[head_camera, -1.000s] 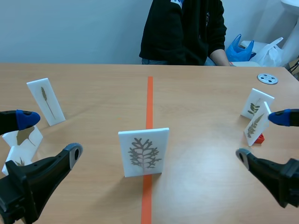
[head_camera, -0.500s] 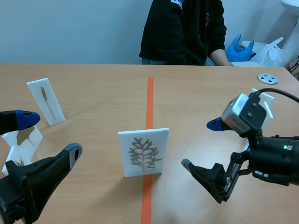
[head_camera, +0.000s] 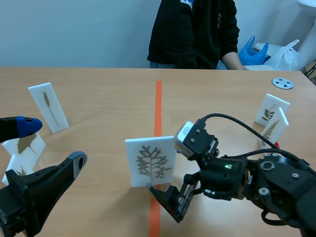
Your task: Sort the leaf by its shape. The table is split by an orange tape line. A compound leaf with several leaflets goes to the left side, a simple leaf with one blade goes to the right side. Return to the home posture when a red brick is placed on the table.
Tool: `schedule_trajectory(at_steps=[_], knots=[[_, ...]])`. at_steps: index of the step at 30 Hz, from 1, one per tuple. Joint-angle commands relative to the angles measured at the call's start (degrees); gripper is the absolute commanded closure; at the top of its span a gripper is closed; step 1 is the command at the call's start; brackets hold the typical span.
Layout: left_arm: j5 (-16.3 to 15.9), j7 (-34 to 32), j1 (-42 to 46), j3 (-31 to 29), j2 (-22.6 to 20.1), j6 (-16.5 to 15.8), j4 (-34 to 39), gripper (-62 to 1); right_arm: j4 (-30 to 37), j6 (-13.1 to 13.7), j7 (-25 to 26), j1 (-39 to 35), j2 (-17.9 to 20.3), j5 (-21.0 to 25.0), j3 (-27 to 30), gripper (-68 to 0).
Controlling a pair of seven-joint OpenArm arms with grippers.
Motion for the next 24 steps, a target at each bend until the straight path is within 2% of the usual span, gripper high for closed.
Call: schedule_trajectory(at_steps=[1,6,9,11,16,24], knots=[[-0.37,-0.87,-0.17,0.24,0.26,-0.09,0.9,-62.3,0.37,-0.2,1.03,1.42,-0.48,0.79,-0.24,-67.9],[-0.37,-0.87,-0.17,0.24,0.26,-0.09,0.9,-62.3,-0.35,-0.2,2.01,2.21,-1.62,0.17,-3.02,-66.6],[-0.37,-0.87,-0.17,0.24,0.26,-0.09,0.9,-62.3,-0.35,-0.17,2.01,2.03,-1.36,-0.46,-3.28,-52.1],[-0.37,-0.87,-0.17,0.24,0.26,-0.09,0.9,-62.3,-0.35,-0.17,2.03,2.03,-0.98,-0.46,-3.28,-45.1],[-0.37,-0.87,-0.17,0.24,0.26,-0.09,0.9,-62.3,-0.35,-0.17,4.22,2.03,-0.15,-0.44,-3.21,-32.9],[-0.37,-0.87,-0.17,0.24,0.26,-0.09,0.9,-62.3,-0.33,-0.17,5.01,2.05,-0.07,-0.44,-3.17,-12.0]])
